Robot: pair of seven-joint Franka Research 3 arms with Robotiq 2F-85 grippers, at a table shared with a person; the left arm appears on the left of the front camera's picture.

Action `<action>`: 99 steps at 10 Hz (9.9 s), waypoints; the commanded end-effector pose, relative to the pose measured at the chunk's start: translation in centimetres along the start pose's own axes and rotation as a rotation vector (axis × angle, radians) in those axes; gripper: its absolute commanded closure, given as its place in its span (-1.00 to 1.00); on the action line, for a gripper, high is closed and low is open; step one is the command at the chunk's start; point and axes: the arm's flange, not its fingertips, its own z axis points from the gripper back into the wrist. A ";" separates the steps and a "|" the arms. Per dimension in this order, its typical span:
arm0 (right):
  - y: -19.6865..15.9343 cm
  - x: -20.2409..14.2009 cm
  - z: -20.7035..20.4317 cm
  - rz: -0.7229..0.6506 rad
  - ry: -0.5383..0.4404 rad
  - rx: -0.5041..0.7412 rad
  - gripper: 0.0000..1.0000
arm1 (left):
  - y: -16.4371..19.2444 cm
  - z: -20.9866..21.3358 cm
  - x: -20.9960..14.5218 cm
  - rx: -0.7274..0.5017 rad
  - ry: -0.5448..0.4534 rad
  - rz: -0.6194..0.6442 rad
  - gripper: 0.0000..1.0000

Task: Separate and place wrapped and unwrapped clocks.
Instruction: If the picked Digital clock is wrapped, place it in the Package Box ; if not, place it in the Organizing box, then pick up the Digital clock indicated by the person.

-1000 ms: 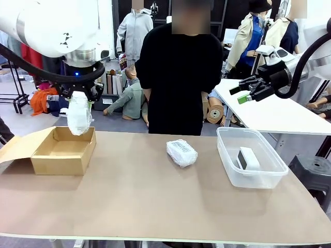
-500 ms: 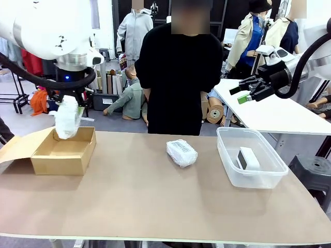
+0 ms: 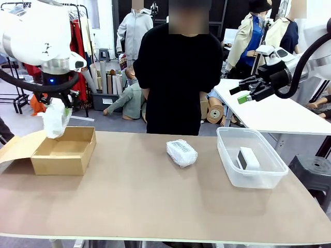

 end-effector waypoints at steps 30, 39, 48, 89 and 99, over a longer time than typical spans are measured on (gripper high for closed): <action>0.0 0.1 0.0 0.003 0.003 -0.002 -1.00 | 4.0 -20.9 4.7 -0.067 0.116 -0.095 1.00; 0.0 0.1 0.0 0.003 0.003 -0.002 -1.00 | 3.1 -21.2 4.6 -0.085 0.111 -0.130 -0.87; 0.0 0.1 0.0 0.003 0.003 -0.002 -1.00 | 1.4 -16.1 3.4 -0.102 0.068 -0.121 -1.00; 0.0 0.1 0.0 0.003 0.003 -0.002 -1.00 | 2.5 -1.3 1.0 -0.918 -0.807 -1.321 -1.00; 0.0 0.1 0.0 0.003 0.003 -0.002 -1.00 | 2.9 -0.9 1.5 -0.958 -0.789 -1.274 -1.00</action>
